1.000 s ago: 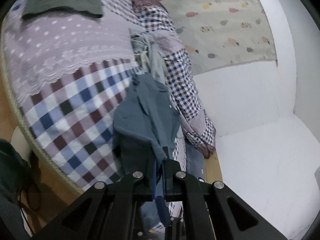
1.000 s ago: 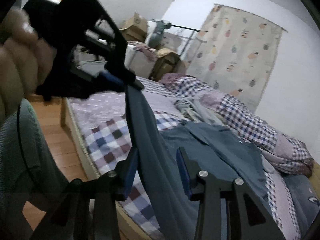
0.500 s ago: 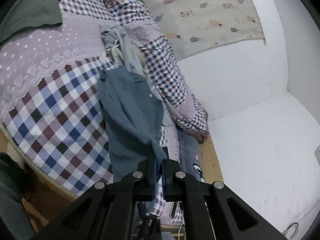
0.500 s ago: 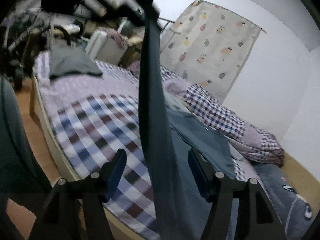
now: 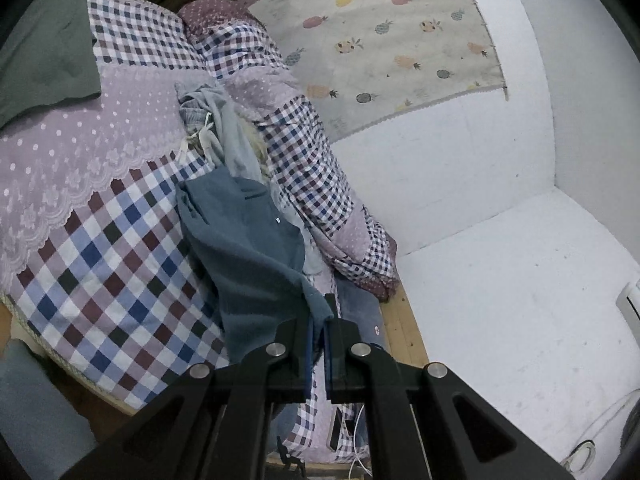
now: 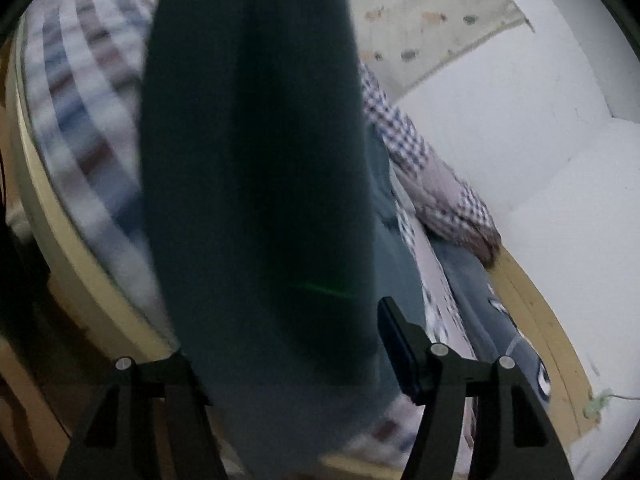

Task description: Fold clothes

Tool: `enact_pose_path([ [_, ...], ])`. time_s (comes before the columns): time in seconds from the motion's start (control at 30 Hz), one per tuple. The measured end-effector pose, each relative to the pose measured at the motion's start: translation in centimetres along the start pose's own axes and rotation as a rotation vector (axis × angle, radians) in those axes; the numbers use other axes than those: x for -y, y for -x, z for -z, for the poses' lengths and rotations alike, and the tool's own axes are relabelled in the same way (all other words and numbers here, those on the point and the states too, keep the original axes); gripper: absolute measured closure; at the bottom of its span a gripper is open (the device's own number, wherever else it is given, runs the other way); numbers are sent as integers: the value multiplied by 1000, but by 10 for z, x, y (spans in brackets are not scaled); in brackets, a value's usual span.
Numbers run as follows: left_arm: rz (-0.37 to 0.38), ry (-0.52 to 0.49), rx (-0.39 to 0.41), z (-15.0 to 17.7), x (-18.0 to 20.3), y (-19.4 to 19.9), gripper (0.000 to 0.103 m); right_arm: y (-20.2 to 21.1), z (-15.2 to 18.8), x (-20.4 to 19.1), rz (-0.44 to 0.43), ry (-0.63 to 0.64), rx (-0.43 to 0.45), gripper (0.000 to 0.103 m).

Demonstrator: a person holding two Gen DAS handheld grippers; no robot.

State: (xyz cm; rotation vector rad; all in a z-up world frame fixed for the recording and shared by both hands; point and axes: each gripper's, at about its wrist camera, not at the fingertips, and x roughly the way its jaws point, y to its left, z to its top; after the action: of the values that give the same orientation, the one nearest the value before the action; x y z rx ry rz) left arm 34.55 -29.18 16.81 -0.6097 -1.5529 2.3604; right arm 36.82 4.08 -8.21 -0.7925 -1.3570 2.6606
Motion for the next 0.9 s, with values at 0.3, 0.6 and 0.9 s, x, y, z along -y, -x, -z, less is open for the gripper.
enact_pose_path([
  [0.3, 2, 5, -4, -1, -4, -4, 101, -6, 55, 2, 18, 86, -92, 43],
  [0.6, -32, -6, 15, -3, -11, 3, 101, -2, 76, 21, -23, 100, -160, 100],
  [0.9, -110, -85, 53, -5, -7, 17, 101, 46, 41, 134, -68, 64, -105, 101],
])
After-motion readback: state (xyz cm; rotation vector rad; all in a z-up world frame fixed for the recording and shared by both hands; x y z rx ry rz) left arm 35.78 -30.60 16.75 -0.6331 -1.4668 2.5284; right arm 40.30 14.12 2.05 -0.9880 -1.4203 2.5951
